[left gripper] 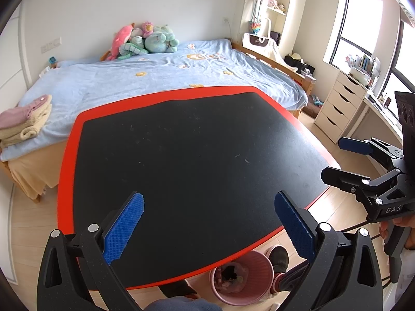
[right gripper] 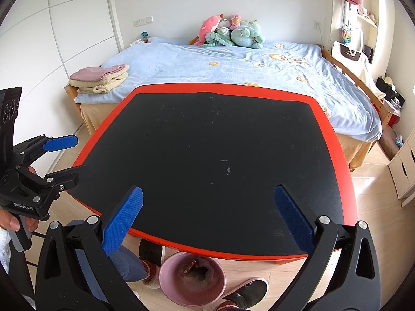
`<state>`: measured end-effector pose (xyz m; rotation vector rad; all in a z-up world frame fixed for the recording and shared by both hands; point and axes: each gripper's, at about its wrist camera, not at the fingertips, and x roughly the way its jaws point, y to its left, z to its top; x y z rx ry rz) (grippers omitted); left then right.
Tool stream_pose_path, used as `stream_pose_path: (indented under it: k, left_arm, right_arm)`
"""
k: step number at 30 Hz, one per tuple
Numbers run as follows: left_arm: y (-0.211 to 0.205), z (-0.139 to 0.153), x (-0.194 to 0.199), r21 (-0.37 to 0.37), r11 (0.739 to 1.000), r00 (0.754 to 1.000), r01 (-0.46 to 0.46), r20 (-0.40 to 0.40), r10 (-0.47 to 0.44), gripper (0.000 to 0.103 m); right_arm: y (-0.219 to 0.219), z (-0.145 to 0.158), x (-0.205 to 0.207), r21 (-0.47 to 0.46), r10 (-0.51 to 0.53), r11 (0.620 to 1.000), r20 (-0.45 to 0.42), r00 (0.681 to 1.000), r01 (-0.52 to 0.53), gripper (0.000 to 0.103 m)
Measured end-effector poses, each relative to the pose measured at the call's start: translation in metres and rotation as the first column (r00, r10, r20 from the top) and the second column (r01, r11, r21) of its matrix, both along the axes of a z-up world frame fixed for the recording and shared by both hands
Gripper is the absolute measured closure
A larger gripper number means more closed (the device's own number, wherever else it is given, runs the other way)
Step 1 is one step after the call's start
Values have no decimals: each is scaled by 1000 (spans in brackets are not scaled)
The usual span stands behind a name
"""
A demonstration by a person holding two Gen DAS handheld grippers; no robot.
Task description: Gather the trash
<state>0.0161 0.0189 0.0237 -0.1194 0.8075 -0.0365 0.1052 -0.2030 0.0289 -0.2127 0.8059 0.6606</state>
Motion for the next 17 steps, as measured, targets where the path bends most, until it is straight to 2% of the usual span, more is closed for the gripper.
stream_pose_path:
  k: [8, 17]
  left_arm:
    - [0, -4, 2, -2, 1000, 1000, 2, -7, -2, 6]
    - [-4, -9, 5, 50, 999, 1000, 9, -14, -8, 6]
  right_arm:
    - [2, -2, 0, -5, 0, 1000, -7, 1000, 0, 4]
    - [5, -6, 4, -8, 1, 1000, -15, 1000, -1, 4]
